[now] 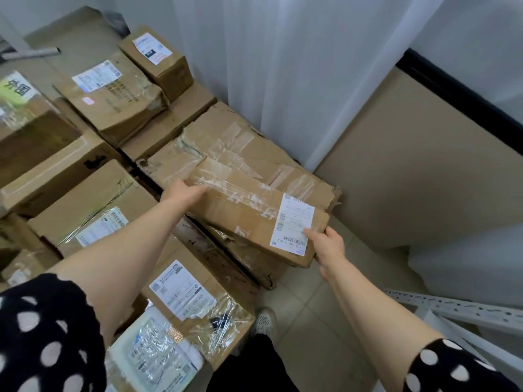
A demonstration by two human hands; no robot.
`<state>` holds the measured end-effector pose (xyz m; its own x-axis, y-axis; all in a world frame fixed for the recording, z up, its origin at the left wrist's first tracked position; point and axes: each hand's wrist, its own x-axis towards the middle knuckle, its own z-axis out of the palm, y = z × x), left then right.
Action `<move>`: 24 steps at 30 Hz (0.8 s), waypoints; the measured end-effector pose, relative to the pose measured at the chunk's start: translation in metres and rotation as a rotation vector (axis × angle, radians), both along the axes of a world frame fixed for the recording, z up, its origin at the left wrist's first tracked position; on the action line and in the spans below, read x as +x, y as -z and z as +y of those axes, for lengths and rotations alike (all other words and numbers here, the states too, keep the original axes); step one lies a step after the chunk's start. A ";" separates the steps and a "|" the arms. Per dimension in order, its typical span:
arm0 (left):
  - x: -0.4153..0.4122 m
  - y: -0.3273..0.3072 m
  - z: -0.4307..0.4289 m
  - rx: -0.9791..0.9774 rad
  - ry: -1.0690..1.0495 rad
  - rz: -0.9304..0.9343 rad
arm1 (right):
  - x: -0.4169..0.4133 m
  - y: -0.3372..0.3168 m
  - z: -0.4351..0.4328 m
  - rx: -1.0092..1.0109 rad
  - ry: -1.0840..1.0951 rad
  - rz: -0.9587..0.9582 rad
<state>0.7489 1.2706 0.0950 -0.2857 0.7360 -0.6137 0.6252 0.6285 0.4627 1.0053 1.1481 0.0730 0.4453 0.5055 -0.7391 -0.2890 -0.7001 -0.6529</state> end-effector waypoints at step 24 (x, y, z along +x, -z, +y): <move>-0.103 -0.034 -0.020 0.165 -0.305 -0.105 | -0.081 -0.024 0.060 0.089 -0.174 0.094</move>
<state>0.6459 1.2509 0.1288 -0.4493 0.7180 -0.5315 0.3642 0.6905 0.6250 0.9241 1.2085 0.0973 0.2767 0.6341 -0.7221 -0.2315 -0.6853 -0.6905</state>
